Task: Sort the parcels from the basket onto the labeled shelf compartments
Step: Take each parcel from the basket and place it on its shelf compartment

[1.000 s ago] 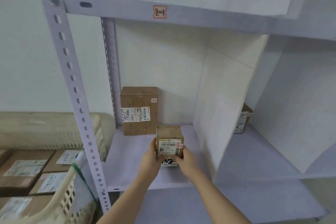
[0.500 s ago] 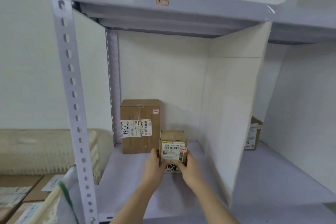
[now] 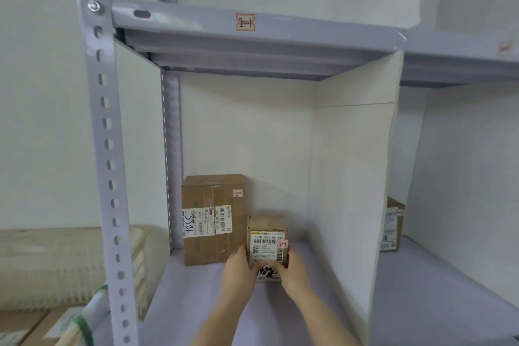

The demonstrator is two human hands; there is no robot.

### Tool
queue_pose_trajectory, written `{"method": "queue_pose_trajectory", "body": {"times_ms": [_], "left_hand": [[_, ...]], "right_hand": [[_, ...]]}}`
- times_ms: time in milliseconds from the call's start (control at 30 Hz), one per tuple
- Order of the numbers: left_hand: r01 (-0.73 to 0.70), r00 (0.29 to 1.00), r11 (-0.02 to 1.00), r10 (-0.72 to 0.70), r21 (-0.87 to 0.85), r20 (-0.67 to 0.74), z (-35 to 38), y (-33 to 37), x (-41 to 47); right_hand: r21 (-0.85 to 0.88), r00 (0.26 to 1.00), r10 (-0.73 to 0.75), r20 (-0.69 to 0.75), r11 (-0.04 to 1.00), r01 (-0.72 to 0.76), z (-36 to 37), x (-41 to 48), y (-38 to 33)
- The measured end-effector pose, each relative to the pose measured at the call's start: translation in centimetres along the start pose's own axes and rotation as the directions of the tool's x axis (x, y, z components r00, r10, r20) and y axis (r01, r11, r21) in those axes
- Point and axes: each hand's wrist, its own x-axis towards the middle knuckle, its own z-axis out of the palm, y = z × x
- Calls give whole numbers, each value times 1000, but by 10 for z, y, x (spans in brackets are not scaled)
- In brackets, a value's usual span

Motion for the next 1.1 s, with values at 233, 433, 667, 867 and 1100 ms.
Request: {"method": "queue_pose_trajectory", "body": {"times_ms": [233, 433, 667, 867, 1100], "left_hand": [[34, 999, 999, -34, 5, 12, 4, 3, 9], [17, 999, 997, -15, 70, -35, 11, 1, 17], [63, 997, 943, -44, 327, -65, 12, 12, 26], [134, 991, 962, -123, 238, -60, 23, 13, 31], [218, 976, 957, -209, 192, -66, 33, 14, 39]], "right_hand": [[-16, 1000, 3, -3, 1000, -3, 0, 12, -1], [-62, 999, -7, 38, 998, 10, -1, 31, 6], [-61, 998, -44, 34, 997, 46, -5, 35, 2], [-52, 999, -17, 28, 998, 18, -2, 46, 3], [-41, 998, -17, 61, 999, 19, 1, 65, 3]]}}
